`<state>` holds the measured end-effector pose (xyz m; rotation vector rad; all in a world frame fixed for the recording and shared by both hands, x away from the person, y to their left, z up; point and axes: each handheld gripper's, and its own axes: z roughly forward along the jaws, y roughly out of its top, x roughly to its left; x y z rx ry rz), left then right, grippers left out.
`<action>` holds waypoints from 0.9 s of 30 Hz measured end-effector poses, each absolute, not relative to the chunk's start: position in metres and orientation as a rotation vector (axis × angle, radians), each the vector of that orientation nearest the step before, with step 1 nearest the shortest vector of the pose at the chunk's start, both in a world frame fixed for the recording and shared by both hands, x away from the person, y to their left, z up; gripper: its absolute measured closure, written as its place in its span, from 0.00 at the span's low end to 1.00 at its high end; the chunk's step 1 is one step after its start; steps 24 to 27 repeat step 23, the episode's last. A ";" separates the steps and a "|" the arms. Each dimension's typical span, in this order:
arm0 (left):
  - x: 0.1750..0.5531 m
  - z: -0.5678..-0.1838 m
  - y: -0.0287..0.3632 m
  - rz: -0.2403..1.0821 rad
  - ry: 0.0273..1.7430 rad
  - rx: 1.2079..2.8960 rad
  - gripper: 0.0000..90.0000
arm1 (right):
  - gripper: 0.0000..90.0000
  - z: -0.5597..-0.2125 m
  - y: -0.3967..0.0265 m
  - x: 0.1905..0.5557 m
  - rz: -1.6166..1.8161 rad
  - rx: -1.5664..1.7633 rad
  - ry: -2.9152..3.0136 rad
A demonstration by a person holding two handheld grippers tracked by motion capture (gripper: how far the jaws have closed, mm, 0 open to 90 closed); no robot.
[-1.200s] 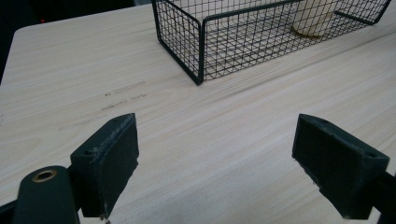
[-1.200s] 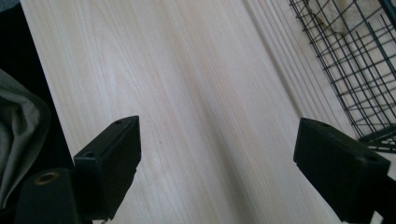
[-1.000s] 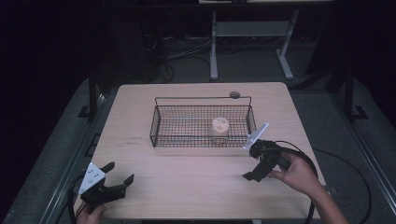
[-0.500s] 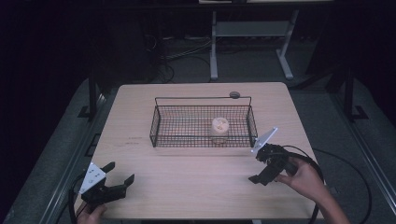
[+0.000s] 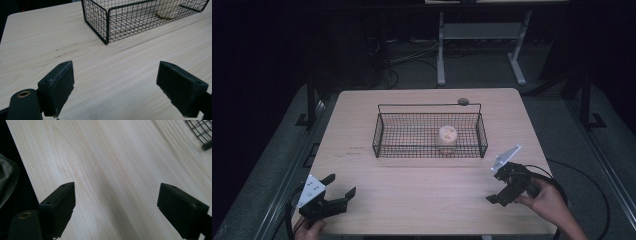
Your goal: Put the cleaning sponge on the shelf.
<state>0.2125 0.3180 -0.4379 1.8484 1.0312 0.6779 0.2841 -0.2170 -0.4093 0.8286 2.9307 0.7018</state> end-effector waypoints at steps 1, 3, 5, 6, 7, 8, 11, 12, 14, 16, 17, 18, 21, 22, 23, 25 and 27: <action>0.213 -0.438 0.318 0.679 1.033 1.845 0.15 | 0.16 -0.410 -0.219 0.283 0.710 0.837 2.929; 0.213 -0.438 0.318 0.679 1.033 1.844 0.15 | 0.16 -0.413 -0.222 0.281 0.711 0.848 2.923; 0.213 -0.438 0.318 0.682 1.032 1.843 0.15 | 0.16 -0.416 -0.224 0.278 0.707 0.861 2.921; 0.213 -0.438 0.318 0.682 1.031 1.845 0.15 | 0.16 -0.417 -0.226 0.277 0.710 0.867 2.920; 0.213 -0.438 0.317 0.682 1.028 1.847 0.15 | 0.16 -0.418 -0.227 0.276 0.709 0.872 2.921; 0.213 -0.438 0.317 0.682 1.027 1.848 0.15 | 0.16 -0.419 -0.228 0.274 0.711 0.880 2.922; 0.213 -0.438 0.317 0.681 1.030 1.849 0.15 | 0.16 -0.422 -0.232 0.269 0.722 0.882 2.919; 0.213 -0.438 0.317 0.680 1.030 1.849 0.15 | 0.16 -0.423 -0.233 0.267 0.720 0.887 2.918; 0.213 -0.438 0.317 0.682 1.032 1.849 0.15 | 0.16 -0.425 -0.236 0.264 0.730 0.903 2.914; 0.213 -0.438 0.318 0.681 1.028 1.845 0.15 | 0.16 -0.426 -0.238 0.262 0.734 0.922 2.905; 0.213 -0.438 0.318 0.681 1.028 1.845 0.15 | 0.16 -0.426 -0.239 0.261 0.741 0.918 2.896; 0.214 -0.439 0.318 0.679 1.033 1.852 0.15 | 0.16 -0.426 -0.239 0.260 0.749 0.914 2.895; 0.214 -0.438 0.319 0.684 1.036 1.854 0.15 | 0.16 -0.426 -0.239 0.256 0.771 0.911 2.878; 0.214 -0.438 0.319 0.686 1.031 1.847 0.15 | 0.16 -0.427 -0.239 0.255 0.779 0.910 2.875; 0.214 -0.438 0.319 0.686 1.031 1.847 0.15 | 0.16 -0.427 -0.238 0.253 0.791 0.907 2.871; 0.214 -0.438 0.319 0.686 1.031 1.847 0.15 | 0.16 -0.427 -0.238 0.253 0.791 0.907 2.871; 0.214 -0.438 0.319 0.686 1.031 1.847 0.15 | 0.16 -0.427 -0.238 0.253 0.791 0.907 2.871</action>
